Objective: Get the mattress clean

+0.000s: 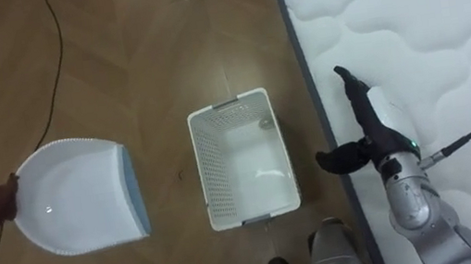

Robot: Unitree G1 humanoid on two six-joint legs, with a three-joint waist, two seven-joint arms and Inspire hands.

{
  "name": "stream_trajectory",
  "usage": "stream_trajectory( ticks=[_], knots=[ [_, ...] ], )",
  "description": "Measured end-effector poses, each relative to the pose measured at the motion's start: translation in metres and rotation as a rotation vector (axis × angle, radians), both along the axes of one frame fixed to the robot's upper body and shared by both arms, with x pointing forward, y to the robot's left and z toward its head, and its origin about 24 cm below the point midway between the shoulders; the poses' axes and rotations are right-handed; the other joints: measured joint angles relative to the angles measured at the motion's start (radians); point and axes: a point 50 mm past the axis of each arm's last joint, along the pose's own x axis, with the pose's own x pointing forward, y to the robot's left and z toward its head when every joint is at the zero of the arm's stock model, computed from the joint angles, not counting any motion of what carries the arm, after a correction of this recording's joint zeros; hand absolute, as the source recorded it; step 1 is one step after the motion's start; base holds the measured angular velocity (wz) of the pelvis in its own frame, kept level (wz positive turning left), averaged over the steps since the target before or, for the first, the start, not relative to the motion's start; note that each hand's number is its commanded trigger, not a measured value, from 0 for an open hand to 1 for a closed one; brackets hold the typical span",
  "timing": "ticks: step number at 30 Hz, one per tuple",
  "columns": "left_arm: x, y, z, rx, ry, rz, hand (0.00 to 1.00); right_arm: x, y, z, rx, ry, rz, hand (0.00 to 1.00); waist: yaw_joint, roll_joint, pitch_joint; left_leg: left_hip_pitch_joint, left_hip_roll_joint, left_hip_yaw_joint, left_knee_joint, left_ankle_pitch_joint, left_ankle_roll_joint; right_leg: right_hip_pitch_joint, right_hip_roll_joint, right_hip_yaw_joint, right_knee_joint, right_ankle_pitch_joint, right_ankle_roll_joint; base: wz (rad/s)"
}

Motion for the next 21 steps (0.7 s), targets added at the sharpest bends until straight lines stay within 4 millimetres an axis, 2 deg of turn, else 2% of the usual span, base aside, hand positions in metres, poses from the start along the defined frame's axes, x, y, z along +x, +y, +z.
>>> stream_trajectory(
  ticks=[1,2,3,5,6,7,8,11,14,16,19,21],
  knots=[
    [0.001,-0.004,0.001,-0.008,-0.018,-0.016,1.00,-0.002,-0.001,-0.001,-0.003,0.006,-0.002,0.00,0.011,-0.007,-0.0014,0.005,0.005,-0.001,-0.001,-0.002,-0.003,0.008,0.007,0.001,-0.009,0.003,-0.001,-0.28],
    [0.002,-0.010,0.001,-0.034,-0.058,-0.038,1.00,-0.007,-0.003,-0.006,0.001,0.027,-0.010,0.00,0.030,-0.025,-0.0040,0.021,0.015,-0.001,-0.003,-0.006,-0.008,0.027,0.019,0.003,-0.026,0.007,-0.004,-0.37],
    [-0.002,-0.015,-0.001,-0.071,-0.100,-0.045,1.00,-0.014,-0.003,-0.011,0.012,0.051,-0.019,0.00,0.055,-0.054,-0.0142,0.045,0.022,0.003,-0.020,-0.009,-0.013,0.042,0.039,0.023,-0.043,0.012,-0.007,-0.46],
    [-0.012,-0.022,-0.008,-0.130,-0.131,-0.046,1.00,-0.023,-0.005,-0.019,0.047,0.088,-0.047,0.00,0.085,-0.088,-0.0239,0.090,0.045,0.021,-0.043,-0.012,-0.019,0.088,0.066,0.033,-0.086,0.026,-0.013,-0.51],
    [-0.016,-0.023,-0.011,-0.144,-0.133,-0.044,1.00,-0.026,-0.005,-0.021,0.051,0.099,-0.055,0.00,0.087,-0.094,-0.0272,0.104,0.052,0.020,-0.048,-0.013,-0.020,0.108,0.071,0.032,-0.105,0.031,-0.014,-0.37],
    [-0.022,-0.025,-0.014,-0.166,-0.131,-0.051,1.00,-0.032,-0.008,-0.025,0.060,0.117,-0.074,0.00,0.089,-0.106,-0.0337,0.126,0.067,0.018,-0.057,-0.016,-0.025,0.142,0.088,0.028,-0.143,0.040,-0.016,-0.19],
    [-0.025,-0.028,-0.014,-0.183,-0.139,-0.061,1.00,-0.038,-0.013,-0.027,0.064,0.124,-0.102,0.00,0.090,-0.114,-0.0350,0.140,0.083,0.015,-0.056,-0.017,-0.028,0.177,0.105,0.023,-0.184,0.055,-0.017,-0.16],
    [-0.022,-0.038,-0.003,-0.237,-0.207,-0.099,1.00,-0.049,-0.025,-0.030,0.071,0.135,-0.181,0.00,0.104,-0.130,-0.0385,0.191,0.107,0.011,-0.071,-0.019,-0.030,0.259,0.136,0.025,-0.273,0.090,-0.017,-0.19],
    [-0.019,-0.050,0.008,-0.340,-0.302,-0.106,1.00,-0.059,-0.028,-0.027,0.092,0.125,-0.207,0.00,0.107,-0.136,-0.0416,0.278,0.104,0.011,-0.125,-0.019,-0.030,0.335,0.142,0.038,-0.319,0.099,-0.010,-0.28],
    [-0.021,-0.055,0.015,-0.382,-0.360,-0.104,1.00,-0.065,-0.027,-0.028,0.105,0.127,-0.214,0.00,0.107,-0.148,-0.0433,0.324,0.100,0.012,-0.151,-0.019,-0.029,0.358,0.151,0.072,-0.326,0.102,-0.006,-0.49],
    [-0.032,-0.060,0.013,-0.433,-0.387,-0.087,1.00,-0.073,-0.025,-0.031,0.137,0.125,-0.250,0.00,0.111,-0.163,-0.0482,0.400,0.100,0.048,-0.160,-0.026,-0.028,0.408,0.176,0.120,-0.343,0.111,0.000,-0.81],
    [-0.038,-0.062,0.010,-0.452,-0.385,-0.080,1.00,-0.077,-0.024,-0.034,0.142,0.145,-0.259,0.00,0.136,-0.166,-0.0494,0.452,0.117,0.108,-0.169,-0.046,-0.028,0.429,0.194,0.113,-0.358,0.127,-0.008,-1.18]
  ],
)
